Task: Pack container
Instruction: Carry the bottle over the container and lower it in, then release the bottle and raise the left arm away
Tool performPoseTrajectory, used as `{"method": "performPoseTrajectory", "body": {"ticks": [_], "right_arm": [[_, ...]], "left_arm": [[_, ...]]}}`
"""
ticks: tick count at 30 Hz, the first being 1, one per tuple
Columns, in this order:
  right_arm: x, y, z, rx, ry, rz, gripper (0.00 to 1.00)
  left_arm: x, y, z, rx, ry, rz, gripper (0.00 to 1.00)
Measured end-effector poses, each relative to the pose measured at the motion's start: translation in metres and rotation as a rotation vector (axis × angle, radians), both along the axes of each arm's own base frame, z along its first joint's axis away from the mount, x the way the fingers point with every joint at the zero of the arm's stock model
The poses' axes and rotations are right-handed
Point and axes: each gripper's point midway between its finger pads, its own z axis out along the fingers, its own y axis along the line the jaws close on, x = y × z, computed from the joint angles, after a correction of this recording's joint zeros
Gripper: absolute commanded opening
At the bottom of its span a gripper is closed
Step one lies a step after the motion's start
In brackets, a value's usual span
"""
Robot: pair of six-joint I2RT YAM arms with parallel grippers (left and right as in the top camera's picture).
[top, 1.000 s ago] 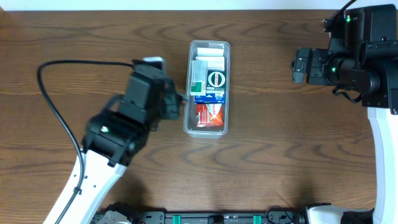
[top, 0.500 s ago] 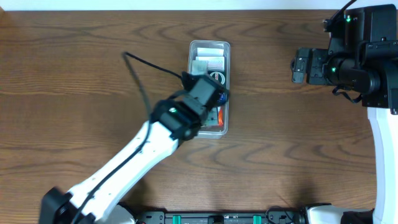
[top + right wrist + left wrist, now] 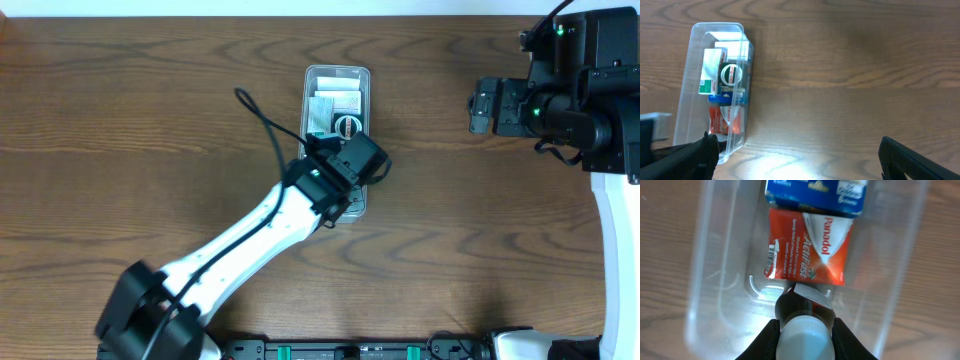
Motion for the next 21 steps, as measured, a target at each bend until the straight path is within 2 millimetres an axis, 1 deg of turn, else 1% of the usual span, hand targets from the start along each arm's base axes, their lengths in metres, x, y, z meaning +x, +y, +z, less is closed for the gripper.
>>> {"method": "performPoseTrajectory", "body": {"ticks": [2, 5, 7, 8, 11, 13, 14, 16, 17, 18, 21], "right_arm": [[0.000, 0.000, 0.000, 0.000, 0.000, 0.000, 0.99], [0.000, 0.000, 0.000, 0.000, 0.000, 0.000, 0.99], [0.000, 0.000, 0.000, 0.000, 0.000, 0.000, 0.99], [0.000, 0.000, 0.000, 0.000, 0.000, 0.000, 0.99], [0.000, 0.000, 0.000, 0.000, 0.000, 0.000, 0.99], [0.000, 0.000, 0.000, 0.000, 0.000, 0.000, 0.99], [0.000, 0.000, 0.000, 0.000, 0.000, 0.000, 0.99], [0.000, 0.000, 0.000, 0.000, 0.000, 0.000, 0.99], [0.000, 0.000, 0.000, 0.000, 0.000, 0.000, 0.99], [0.000, 0.000, 0.000, 0.000, 0.000, 0.000, 0.99], [0.000, 0.000, 0.000, 0.000, 0.000, 0.000, 0.99]], "left_arm": [[0.003, -0.002, -0.012, 0.011, 0.011, 0.014, 0.14], [0.011, -0.008, -0.010, -0.008, -0.016, 0.024, 0.14], [0.014, -0.010, -0.010, -0.014, -0.027, 0.025, 0.17], [0.015, -0.011, -0.010, -0.017, -0.034, 0.026, 0.27], [0.019, -0.012, -0.009, -0.023, -0.049, 0.035, 0.40], [0.019, -0.013, -0.010, -0.022, -0.050, 0.033, 0.54], [0.019, -0.013, -0.011, -0.020, -0.048, 0.033, 0.63], [0.019, -0.013, -0.013, -0.019, -0.041, 0.037, 0.75], [0.018, -0.013, -0.014, -0.018, -0.039, 0.036, 0.80], [0.018, -0.013, -0.014, -0.020, -0.036, 0.037, 0.81], [0.015, -0.016, -0.012, -0.036, -0.023, 0.024, 0.82]]}}
